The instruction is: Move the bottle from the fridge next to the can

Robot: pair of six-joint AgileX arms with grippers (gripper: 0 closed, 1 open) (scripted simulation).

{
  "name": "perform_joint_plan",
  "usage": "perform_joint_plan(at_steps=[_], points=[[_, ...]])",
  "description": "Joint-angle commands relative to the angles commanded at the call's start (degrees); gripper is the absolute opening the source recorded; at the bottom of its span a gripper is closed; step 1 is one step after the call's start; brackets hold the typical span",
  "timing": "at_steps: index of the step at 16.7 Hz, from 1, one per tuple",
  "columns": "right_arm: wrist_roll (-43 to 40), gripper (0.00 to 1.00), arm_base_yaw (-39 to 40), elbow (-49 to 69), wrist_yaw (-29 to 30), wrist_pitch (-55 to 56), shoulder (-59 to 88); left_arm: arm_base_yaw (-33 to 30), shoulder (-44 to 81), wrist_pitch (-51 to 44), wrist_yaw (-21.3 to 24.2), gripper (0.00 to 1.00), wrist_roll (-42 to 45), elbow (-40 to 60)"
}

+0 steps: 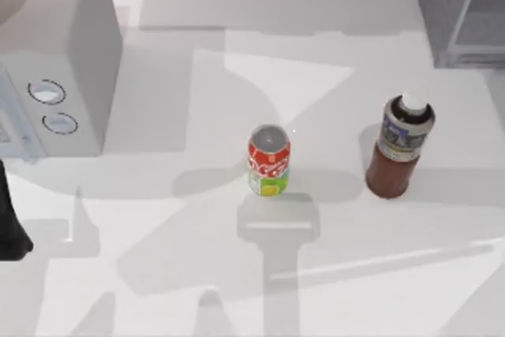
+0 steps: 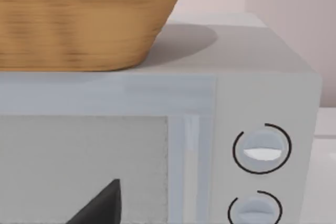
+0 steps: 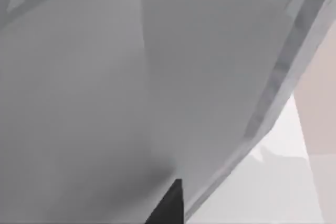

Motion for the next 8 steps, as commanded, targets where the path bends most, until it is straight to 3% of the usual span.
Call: perform_joint_plan(at_steps=[5, 8], points=[[13.39, 1.00, 21.62, -6.42, 16.25, 7.15, -4.65, 0.00, 0.00, 0.00, 0.00, 1.00, 0.00, 0.00], [19.24, 1.00, 29.30, -9.36, 23.29, 10.29, -6.97, 0.00, 0.00, 0.00, 0.00, 1.00, 0.00, 0.00]])
